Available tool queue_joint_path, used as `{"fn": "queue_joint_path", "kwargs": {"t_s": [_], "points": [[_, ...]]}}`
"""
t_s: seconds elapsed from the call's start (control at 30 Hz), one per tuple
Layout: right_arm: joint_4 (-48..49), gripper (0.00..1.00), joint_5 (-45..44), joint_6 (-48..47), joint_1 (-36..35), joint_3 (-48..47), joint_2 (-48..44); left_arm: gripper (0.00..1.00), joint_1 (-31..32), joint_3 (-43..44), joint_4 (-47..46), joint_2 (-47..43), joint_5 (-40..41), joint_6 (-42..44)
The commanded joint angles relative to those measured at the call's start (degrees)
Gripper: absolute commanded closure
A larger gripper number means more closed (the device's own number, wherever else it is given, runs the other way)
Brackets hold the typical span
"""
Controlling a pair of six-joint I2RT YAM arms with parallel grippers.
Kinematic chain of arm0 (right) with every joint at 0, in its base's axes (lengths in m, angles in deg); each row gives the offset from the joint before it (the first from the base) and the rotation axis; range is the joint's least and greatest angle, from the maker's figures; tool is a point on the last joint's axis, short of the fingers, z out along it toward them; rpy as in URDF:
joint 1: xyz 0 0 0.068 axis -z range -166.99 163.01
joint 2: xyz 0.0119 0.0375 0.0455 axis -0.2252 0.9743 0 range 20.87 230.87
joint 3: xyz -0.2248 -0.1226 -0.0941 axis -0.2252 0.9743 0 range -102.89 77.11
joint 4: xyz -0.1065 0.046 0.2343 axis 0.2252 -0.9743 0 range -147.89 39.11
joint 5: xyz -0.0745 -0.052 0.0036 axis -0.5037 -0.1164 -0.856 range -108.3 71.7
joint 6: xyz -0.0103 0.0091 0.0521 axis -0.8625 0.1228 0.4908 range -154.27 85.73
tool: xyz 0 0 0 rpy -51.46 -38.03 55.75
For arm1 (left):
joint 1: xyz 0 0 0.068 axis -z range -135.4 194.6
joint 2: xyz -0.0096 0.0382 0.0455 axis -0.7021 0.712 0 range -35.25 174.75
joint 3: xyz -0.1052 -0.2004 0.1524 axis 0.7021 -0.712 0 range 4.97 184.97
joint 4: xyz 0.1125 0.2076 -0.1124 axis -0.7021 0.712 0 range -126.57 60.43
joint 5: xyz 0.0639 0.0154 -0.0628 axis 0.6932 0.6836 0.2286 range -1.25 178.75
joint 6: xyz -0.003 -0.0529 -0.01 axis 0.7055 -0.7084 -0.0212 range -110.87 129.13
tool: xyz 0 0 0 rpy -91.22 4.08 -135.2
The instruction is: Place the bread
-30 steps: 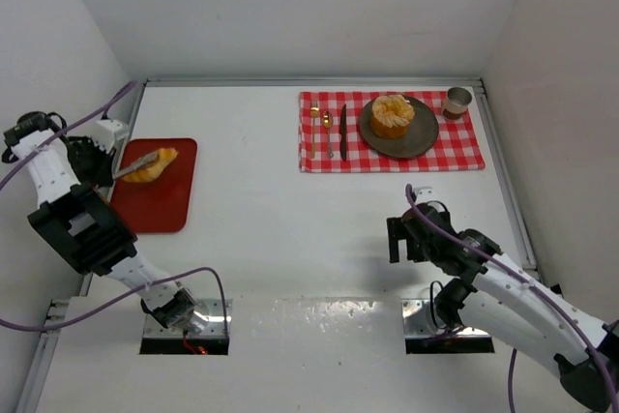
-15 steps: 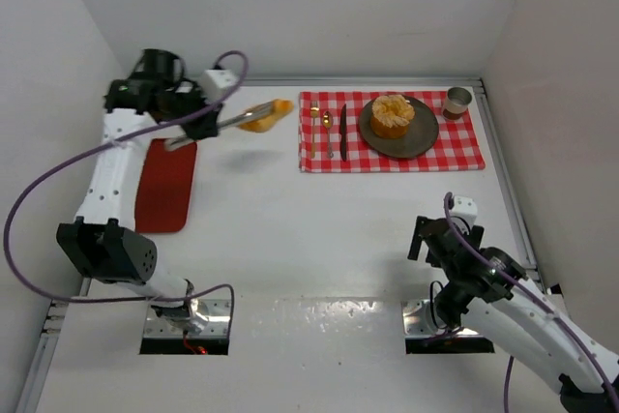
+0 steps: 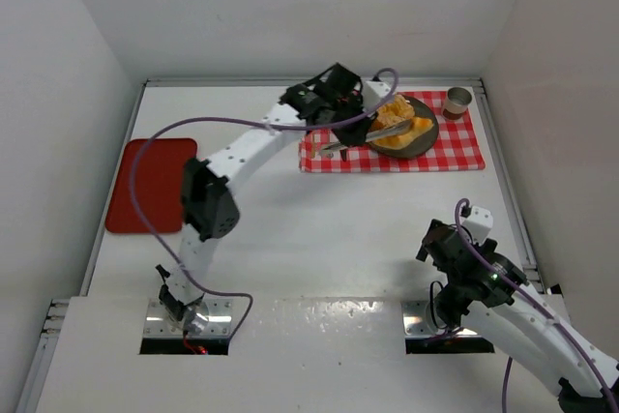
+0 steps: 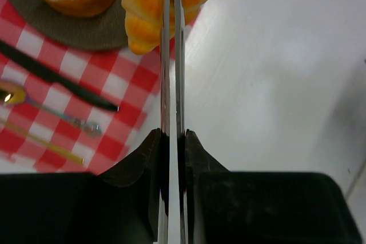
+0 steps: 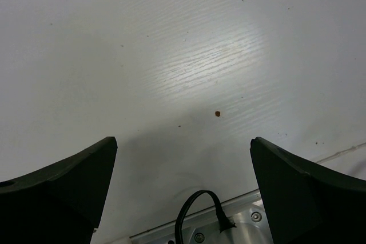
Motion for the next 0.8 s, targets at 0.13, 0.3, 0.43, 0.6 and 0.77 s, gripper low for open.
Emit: {"fn": "queue_joint_path", "kwargs": {"t_s": [0.13,0.3,0.43,0.6,0.77], "points": [[-6.6,0.01,0.8,3.1,0.1,2.7,-1.7,1.00,3.7,12.9,-11.7,12.3,6.1,-9.3],[-5.6,0.01,1.8,1.5,0.1,2.6,-0.6,1.00,4.8,9.3,-16.5,14.1,8.8,-8.2],[-5.3,0.01,1.9,1.2,0.1,2.9,0.7,1.00,4.8,8.7,-20.2,15.9,8.3,-8.2],[-5.5,0.01,1.4,1.2,0.1,2.6,1.8,1.00,4.8,7.0,-20.7,17.9,8.3,-7.7],[-5.0,0.01,1.4,0.9,0.1,3.1,1.6,1.00,4.8,5.3,-20.7,18.5,8.3,-7.1]]}}
